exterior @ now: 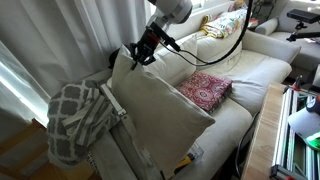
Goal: Flip the pillow on the chair anticlockwise one, pick up the remote controller on the chair seat and move it onto the red material on the sofa seat
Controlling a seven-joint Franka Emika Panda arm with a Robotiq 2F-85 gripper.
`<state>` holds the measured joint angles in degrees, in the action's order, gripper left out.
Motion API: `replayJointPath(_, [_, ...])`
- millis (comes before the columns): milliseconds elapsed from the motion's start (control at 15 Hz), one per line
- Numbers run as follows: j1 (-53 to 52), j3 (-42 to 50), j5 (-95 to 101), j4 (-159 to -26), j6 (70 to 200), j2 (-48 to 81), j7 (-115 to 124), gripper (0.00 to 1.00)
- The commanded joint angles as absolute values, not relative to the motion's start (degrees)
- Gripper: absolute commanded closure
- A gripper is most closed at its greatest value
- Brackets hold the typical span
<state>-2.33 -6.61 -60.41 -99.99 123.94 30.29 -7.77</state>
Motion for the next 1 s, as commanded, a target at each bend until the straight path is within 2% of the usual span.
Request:
replayJointPath(0, [-3.49,-6.27,-61.93,-103.34,127.04,25.55,-3.81,0.97])
replayJointPath(533, [-5.13,-6.32,-60.35,-103.54,131.39,23.99,1.45,0.97])
replayJointPath(600, [-4.49,-6.42,-59.89,-103.62,130.01,25.2,-0.87,0.89])
replayJointPath(933, [-4.84,-6.46,-59.86,-103.62,130.68,25.24,-0.43,0.89])
